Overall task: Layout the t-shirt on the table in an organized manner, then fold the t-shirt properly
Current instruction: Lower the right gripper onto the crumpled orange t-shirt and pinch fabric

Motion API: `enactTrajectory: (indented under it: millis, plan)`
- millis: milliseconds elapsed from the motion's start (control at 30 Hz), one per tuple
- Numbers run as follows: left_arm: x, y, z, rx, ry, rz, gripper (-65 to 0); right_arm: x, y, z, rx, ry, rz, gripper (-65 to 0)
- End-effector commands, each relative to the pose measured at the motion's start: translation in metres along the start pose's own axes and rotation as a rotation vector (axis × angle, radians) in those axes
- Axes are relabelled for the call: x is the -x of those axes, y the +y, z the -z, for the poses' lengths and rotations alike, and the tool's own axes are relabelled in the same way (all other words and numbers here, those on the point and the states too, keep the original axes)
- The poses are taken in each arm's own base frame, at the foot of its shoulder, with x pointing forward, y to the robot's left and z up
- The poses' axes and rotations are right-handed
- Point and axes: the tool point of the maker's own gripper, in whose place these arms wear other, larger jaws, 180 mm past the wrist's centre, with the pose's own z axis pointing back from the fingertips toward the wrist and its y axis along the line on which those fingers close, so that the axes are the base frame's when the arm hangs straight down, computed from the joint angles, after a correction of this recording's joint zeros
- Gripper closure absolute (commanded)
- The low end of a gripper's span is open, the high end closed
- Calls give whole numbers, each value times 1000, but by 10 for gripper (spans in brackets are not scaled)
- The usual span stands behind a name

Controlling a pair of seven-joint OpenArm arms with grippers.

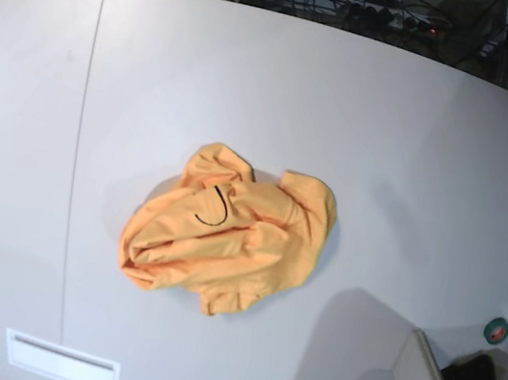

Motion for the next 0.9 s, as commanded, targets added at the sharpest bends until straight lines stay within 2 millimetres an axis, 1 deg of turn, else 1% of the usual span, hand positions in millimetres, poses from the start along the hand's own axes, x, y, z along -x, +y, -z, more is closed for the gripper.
enactTrajectory:
  millis: [0, 133, 233, 300, 333, 367, 400, 433, 500, 533, 567, 600, 633, 667, 700, 733, 767, 867]
  plan:
    - [-2, 1, -12, 5, -26, 20, 0, -1, -9, -10, 19, -14, -6, 0]
    - [-40, 9, -43, 28, -147, 2, 0, -24, -10, -41, 22, -61, -16, 0]
    - [-80, 12, -66, 67, -260, -70, 0, -54, -9, -67, 22, -129, -23, 0]
    - [-107, 13, -79, 98, -331, -113, 0, -80, -6, -86, 17, -198, -27, 0]
    - [-123, 16, -85, 105, -371, -131, 0, -94, -5, -96, 15, -239, -29, 0]
    - [-135, 20, -90, 103, -404, -152, 0, -110, -4, -106, 13, -290, -29, 0]
    - [-147, 26, -94, 96, -438, -172, 0, -129, 2, -115, -1, -346, -33, 0]
    - [-159, 36, -98, 76, -471, -192, 0, -146, 13, -123, -24, -394, -43, 0]
    - [-185, 53, -101, 39, -546, -228, 0, -177, 36, -132, -79, -474, -75, 0]
    - [-194, 63, -101, 13, -576, -252, 0, -194, 53, -136, -114, -515, -96, 0]
    - [-201, 77, -101, -26, -605, -282, 0, -211, 70, -142, -152, -558, -119, 0]
    - [-205, 92, -100, -70, -625, -311, 0, -226, 90, -150, -196, -601, -148, 0]
    - [-209, 103, -100, -102, -644, -336, 0, -236, 106, -158, -233, -632, -175, 0]
    - [-212, 116, -100, -139, -665, -363, 0, -252, 127, -170, -277, -682, -210, 0]
    - [-213, 129, -100, -172, -674, -385, 0, -265, 146, -181, -314, -726, -248, 0]
    - [-214, 139, -99, -195, -664, -402, 0, -276, 164, -188, -345, -755, -289, 0]
    - [-213, 147, -97, -210, -643, -413, 0, -285, 179, -192, -368, -765, -328, 0]
    - [-213, 164, -91, -239, -574, -481, 0, -305, 225, -195, -402, -736, -471, 0]
